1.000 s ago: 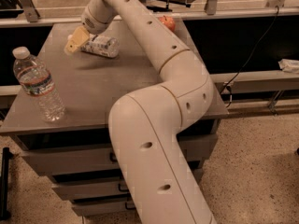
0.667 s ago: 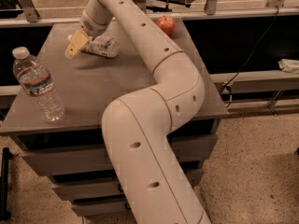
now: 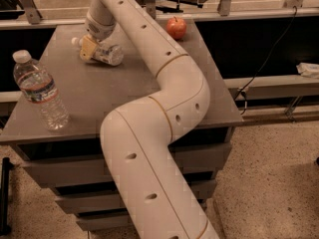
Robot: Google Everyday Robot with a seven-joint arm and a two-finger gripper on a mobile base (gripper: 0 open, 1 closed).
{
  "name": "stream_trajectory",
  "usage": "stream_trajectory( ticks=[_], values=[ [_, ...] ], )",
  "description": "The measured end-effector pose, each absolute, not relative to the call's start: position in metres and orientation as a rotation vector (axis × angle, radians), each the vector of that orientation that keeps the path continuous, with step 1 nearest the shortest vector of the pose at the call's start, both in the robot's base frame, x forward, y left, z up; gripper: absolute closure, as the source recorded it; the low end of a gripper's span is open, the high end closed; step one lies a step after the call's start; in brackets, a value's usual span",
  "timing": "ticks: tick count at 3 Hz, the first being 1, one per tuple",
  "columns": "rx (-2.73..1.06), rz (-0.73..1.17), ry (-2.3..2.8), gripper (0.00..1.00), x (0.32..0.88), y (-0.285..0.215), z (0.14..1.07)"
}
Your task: Place blue plastic bottle upright
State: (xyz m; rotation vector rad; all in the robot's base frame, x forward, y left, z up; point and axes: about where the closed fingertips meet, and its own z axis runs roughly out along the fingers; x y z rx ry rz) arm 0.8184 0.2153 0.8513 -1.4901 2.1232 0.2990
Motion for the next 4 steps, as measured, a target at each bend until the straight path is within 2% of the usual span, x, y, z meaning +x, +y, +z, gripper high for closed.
stream_trajectory(
  ticks=[2,3,4],
  values=[
    [-1.479,0.213,2.084,0.87,0.822,0.177,0.889],
    [-1.440,0.216,1.979,1.00,0.817,0.144,0.947],
    [-1.348,0.319,1.820,1.00,0.806,0.101,1.012]
  ],
)
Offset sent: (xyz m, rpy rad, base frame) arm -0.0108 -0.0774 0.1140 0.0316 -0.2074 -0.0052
